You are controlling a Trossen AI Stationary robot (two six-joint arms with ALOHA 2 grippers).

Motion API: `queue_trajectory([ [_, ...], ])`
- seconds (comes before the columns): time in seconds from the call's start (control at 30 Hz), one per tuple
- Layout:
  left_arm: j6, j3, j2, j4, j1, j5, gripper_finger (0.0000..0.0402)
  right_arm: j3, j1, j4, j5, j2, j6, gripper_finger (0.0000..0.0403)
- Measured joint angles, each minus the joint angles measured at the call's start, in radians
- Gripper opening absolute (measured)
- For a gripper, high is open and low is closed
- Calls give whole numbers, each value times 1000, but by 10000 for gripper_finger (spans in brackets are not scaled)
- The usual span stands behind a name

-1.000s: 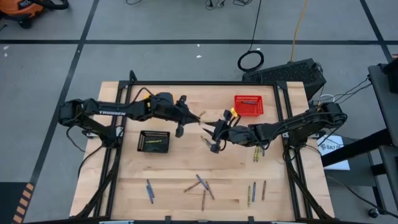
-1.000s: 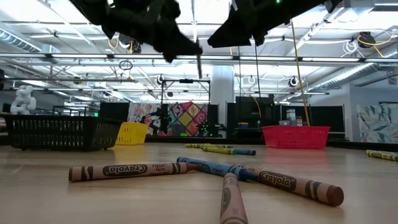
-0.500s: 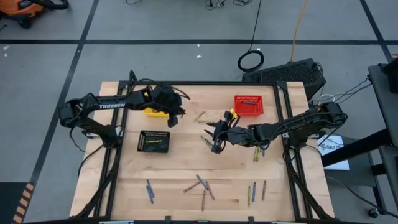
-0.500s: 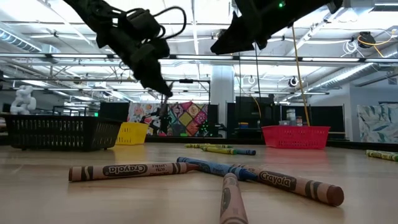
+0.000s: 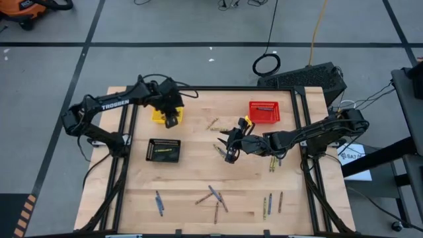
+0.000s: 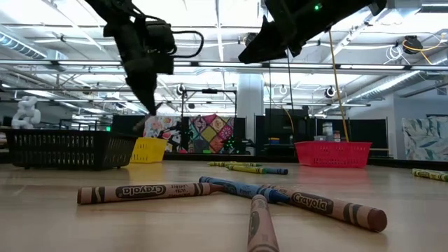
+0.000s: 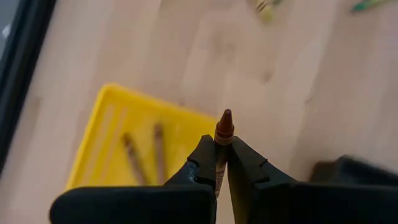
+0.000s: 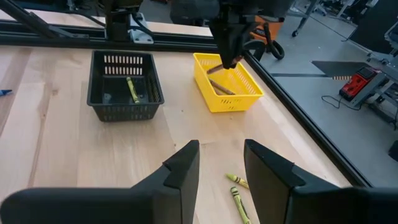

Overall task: Sort crayons
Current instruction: Put the brown crayon into the yellow bin, then put the blue crayon into the red bin

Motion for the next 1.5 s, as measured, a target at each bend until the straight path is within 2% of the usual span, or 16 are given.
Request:
queue_trajectory([
  [0.1,23,0,0,-40,23,-36,10,0,0,0,0,0,3,114],
  [0.4,41,-46,10,-52,76,-53,17,0,0,0,0,0,33,114],
  [0.93,80,-75,112,66,121,-106,30,0,0,0,0,1,34,114],
  [1.2,80,-75,145,65,125,-111,32,0,-1,-1,0,1,34,114],
  [1.5,79,-75,145,45,125,-111,73,0,-1,0,0,1,34,114],
])
